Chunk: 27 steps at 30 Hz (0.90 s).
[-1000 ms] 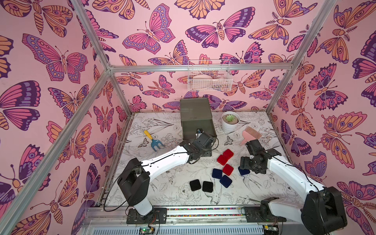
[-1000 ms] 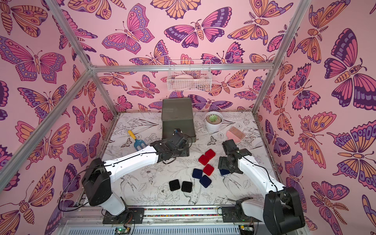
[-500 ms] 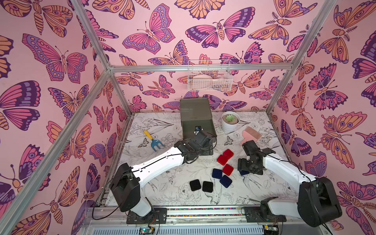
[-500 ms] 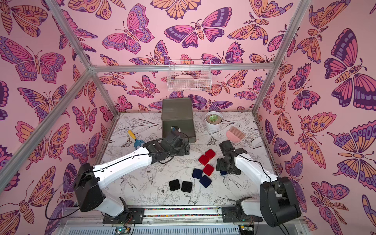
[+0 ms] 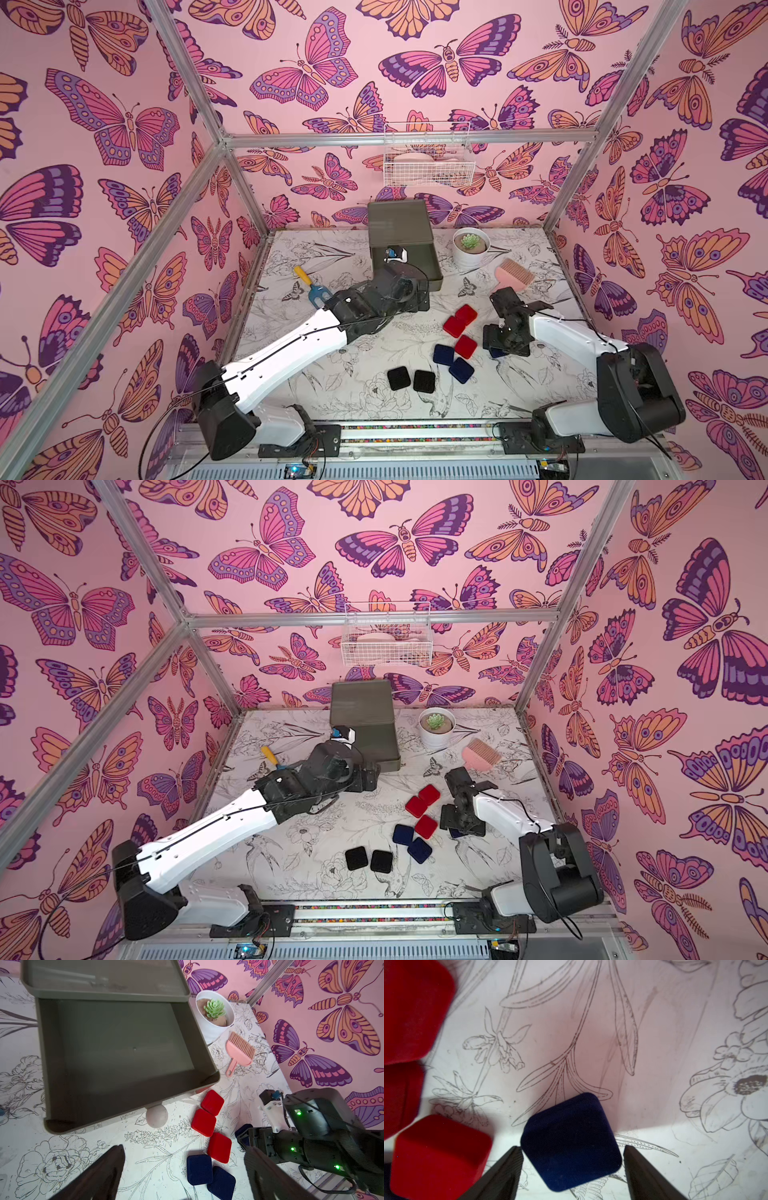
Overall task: Place the brooch boxes into the drawer by color
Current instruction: Pick up the brooch box from the center of the board.
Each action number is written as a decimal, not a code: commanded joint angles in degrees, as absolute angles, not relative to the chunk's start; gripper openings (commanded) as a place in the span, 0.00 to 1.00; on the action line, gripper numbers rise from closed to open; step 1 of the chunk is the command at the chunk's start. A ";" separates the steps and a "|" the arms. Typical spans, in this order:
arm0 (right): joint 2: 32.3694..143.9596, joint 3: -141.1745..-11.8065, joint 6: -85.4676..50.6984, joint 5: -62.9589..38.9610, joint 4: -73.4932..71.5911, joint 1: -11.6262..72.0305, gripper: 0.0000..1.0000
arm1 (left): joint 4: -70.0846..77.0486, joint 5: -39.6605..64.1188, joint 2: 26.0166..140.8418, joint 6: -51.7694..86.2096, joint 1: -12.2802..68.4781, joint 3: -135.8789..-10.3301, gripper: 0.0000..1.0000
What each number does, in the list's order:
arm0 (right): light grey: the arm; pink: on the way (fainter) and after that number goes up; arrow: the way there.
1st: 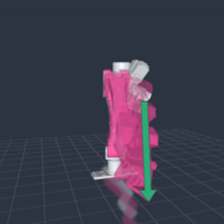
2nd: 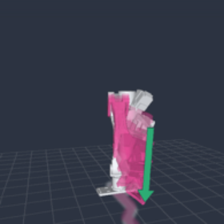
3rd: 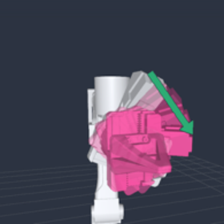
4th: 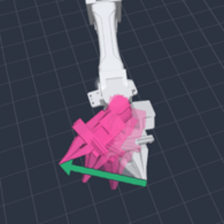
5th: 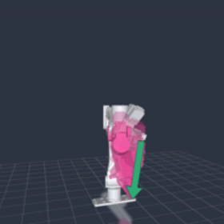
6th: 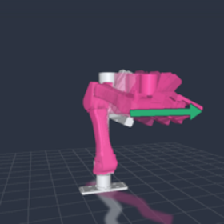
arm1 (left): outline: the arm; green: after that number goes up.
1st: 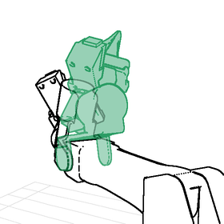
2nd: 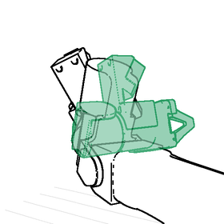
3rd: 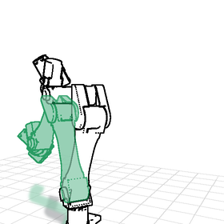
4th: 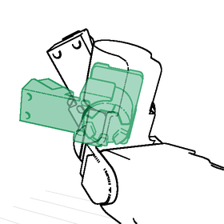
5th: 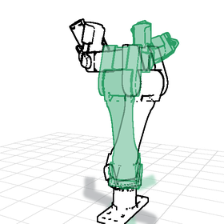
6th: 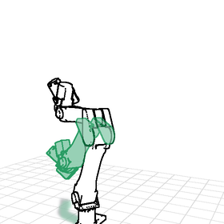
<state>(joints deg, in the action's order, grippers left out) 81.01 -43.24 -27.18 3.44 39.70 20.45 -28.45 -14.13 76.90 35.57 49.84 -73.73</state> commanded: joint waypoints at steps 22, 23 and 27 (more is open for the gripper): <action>77.21 -48.88 -25.68 3.97 44.71 21.75 0.43 | -29.90 -7.94 66.31 34.28 35.18 -64.51 0.97; 76.26 -49.81 -25.65 4.20 45.58 21.79 0.43 | -30.05 -7.75 66.01 34.22 34.70 -64.39 0.97; 73.63 -57.16 -25.43 4.73 49.82 22.94 0.43 | -30.26 -6.41 64.59 34.00 31.78 -63.73 0.97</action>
